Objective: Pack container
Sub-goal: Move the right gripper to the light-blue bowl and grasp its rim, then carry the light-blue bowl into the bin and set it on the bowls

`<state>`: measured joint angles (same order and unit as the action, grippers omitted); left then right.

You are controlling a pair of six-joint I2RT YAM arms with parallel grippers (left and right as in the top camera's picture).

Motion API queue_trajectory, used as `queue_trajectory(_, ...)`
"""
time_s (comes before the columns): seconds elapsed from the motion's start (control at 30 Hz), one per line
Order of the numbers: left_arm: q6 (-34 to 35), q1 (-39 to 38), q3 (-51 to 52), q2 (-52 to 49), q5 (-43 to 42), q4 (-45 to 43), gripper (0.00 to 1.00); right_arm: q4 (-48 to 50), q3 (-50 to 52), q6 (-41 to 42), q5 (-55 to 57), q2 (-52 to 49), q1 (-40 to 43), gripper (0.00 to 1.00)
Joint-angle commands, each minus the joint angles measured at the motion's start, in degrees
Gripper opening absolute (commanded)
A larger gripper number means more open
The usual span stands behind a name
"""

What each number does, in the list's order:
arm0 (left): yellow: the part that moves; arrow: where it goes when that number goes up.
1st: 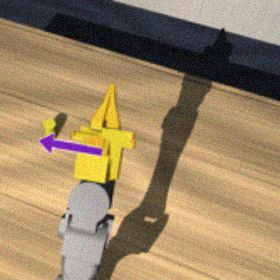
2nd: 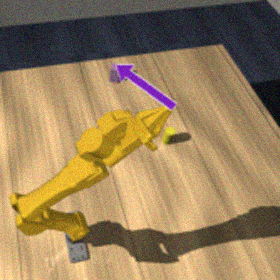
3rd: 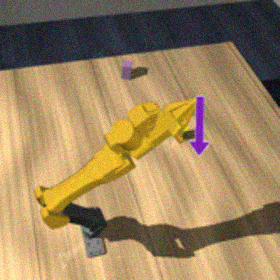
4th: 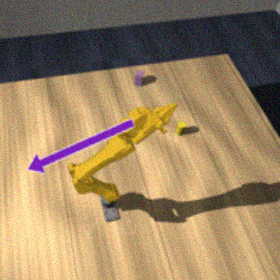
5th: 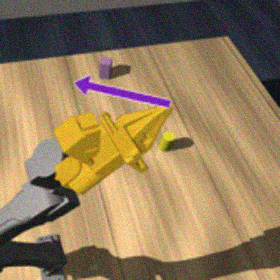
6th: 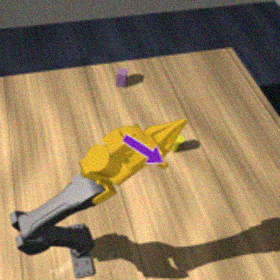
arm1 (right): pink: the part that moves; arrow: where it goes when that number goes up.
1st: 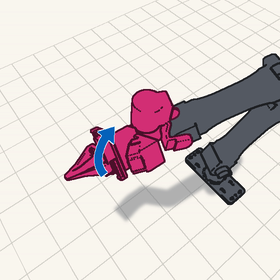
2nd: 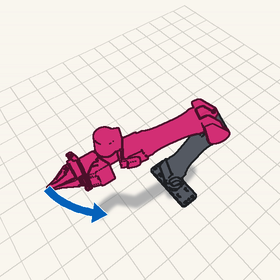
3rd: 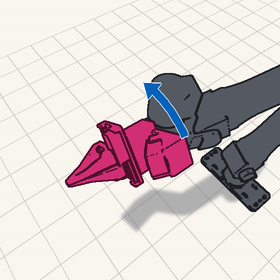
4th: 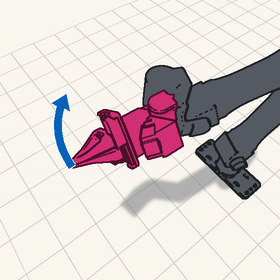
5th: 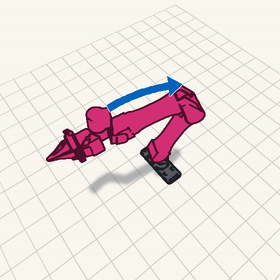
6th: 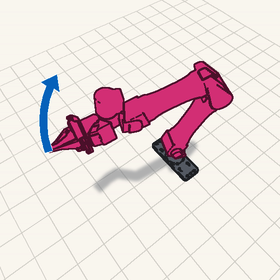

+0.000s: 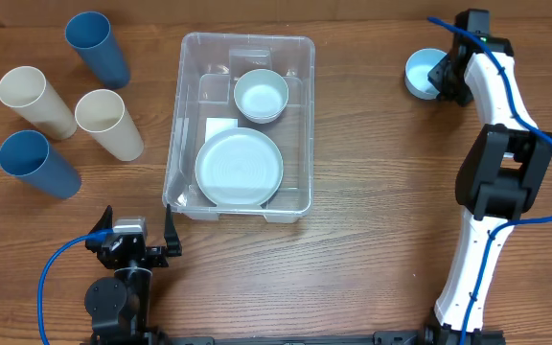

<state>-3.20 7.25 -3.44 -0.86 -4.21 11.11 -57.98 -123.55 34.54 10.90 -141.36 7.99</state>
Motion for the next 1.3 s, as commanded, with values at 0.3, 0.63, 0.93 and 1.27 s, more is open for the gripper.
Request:
queue_trajectory(0.3,-0.7,0.3,0.2,0.6,0.2,0.0,1.00,-7.1,-0.3,-1.6,-16.6,12.2,-2.4,0.04)
queue_trajectory(0.63,-0.7,0.3,0.2,0.6,0.2,0.0,1.00,-9.1,-0.3,-11.3,-33.5,29.0,-4.0,0.04)
queue_trajectory(0.93,-0.7,0.3,0.2,0.6,0.2,0.0,1.00,-8.7,-0.3,-16.6,-25.2,30.0,-27.3,0.04)
queue_trajectory(1.27,-0.7,0.3,0.2,0.6,0.2,0.0,1.00,-0.1,-0.3,-16.5,-17.7,18.0,-36.9,0.04)
